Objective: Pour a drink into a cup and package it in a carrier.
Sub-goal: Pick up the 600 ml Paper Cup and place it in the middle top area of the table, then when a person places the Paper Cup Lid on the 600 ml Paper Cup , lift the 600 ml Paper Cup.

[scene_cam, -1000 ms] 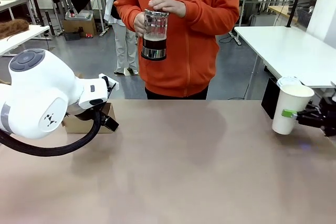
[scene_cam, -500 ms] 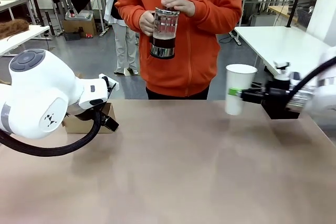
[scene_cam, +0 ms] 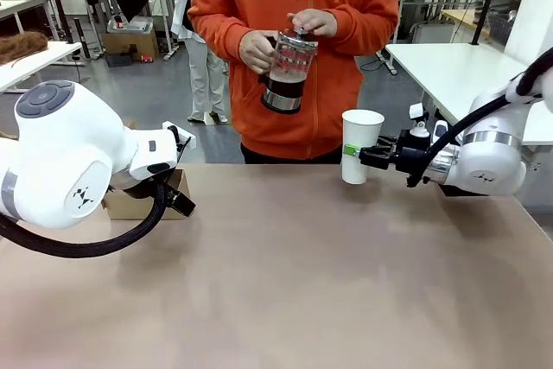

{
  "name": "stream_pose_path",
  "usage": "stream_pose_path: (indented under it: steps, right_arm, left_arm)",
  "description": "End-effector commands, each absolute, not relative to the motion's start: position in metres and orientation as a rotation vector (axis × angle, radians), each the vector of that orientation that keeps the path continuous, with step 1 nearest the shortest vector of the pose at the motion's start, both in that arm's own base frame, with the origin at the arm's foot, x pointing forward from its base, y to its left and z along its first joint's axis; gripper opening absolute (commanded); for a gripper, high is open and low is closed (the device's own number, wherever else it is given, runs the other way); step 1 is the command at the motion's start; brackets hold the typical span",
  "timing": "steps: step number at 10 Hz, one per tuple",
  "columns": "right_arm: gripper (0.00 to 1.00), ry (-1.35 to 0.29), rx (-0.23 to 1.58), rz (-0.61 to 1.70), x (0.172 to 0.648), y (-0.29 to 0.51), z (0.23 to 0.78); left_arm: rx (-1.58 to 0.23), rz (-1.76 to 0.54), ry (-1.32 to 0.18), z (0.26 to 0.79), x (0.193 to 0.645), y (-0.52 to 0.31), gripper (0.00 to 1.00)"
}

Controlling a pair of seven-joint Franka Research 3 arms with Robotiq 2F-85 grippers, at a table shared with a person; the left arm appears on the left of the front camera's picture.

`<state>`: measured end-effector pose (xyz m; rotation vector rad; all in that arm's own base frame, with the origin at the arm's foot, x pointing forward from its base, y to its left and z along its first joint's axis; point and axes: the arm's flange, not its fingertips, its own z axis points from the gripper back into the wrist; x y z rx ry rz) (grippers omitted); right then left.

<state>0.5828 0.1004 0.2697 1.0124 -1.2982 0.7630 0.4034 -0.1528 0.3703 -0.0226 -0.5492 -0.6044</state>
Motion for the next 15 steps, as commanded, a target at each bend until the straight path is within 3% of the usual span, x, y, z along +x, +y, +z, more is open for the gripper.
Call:
stream_pose_path:
  steps: [1, 15]
  right_arm:
    - [0.81, -1.339, 0.963, 0.74, 0.596, 0.102, 0.26]
    - [0.81, -1.315, 0.986, 0.756, 0.595, 0.096, 0.252]
  left_arm:
    - [-0.025, -0.604, -0.55, 0.371, 0.403, -0.153, 1.0]
    - [-0.025, -0.604, -0.55, 0.371, 0.403, -0.153, 1.0]
